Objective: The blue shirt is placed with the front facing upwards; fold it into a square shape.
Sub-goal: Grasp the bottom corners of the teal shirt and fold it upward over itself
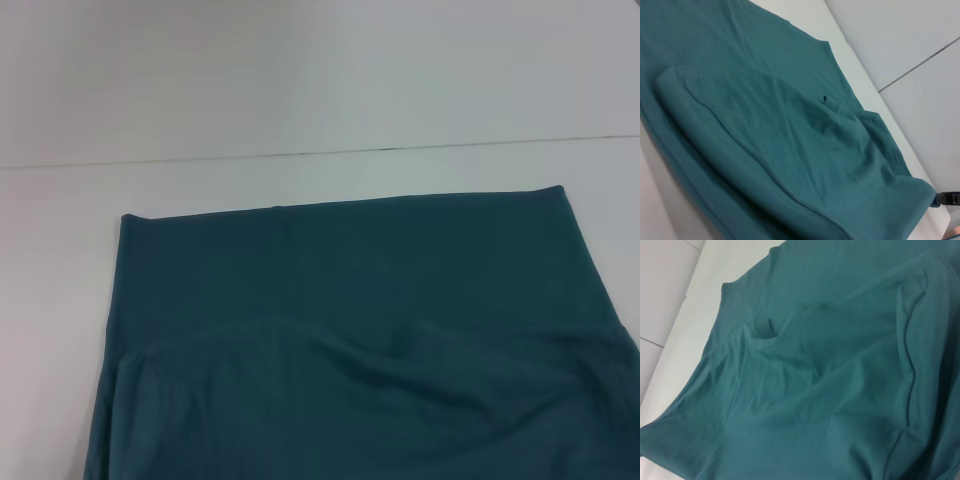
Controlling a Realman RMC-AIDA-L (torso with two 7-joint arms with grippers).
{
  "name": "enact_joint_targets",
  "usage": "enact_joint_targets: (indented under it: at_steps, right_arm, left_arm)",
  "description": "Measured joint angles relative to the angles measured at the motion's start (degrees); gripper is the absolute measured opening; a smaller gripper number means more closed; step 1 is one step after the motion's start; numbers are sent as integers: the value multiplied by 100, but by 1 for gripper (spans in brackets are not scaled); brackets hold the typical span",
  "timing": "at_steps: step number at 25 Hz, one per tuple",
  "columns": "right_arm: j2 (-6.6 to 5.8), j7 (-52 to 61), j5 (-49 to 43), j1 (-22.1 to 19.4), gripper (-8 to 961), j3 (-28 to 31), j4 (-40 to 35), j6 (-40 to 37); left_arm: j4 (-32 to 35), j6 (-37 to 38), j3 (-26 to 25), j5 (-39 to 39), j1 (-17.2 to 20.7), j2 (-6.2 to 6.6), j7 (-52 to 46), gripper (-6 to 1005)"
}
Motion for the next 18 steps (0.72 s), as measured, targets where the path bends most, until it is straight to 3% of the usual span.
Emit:
enact_joint_targets:
  at_steps: [12, 18]
  right_arm:
    - [1, -2, 21, 90, 78, 48, 10, -207]
    - [-106, 39, 53, 440, 80, 263, 370, -188]
  left_arm:
    - [-7, 86, -19, -45, -89, 8, -21, 32]
    - [-85, 41, -116, -126, -379, 65, -60, 32]
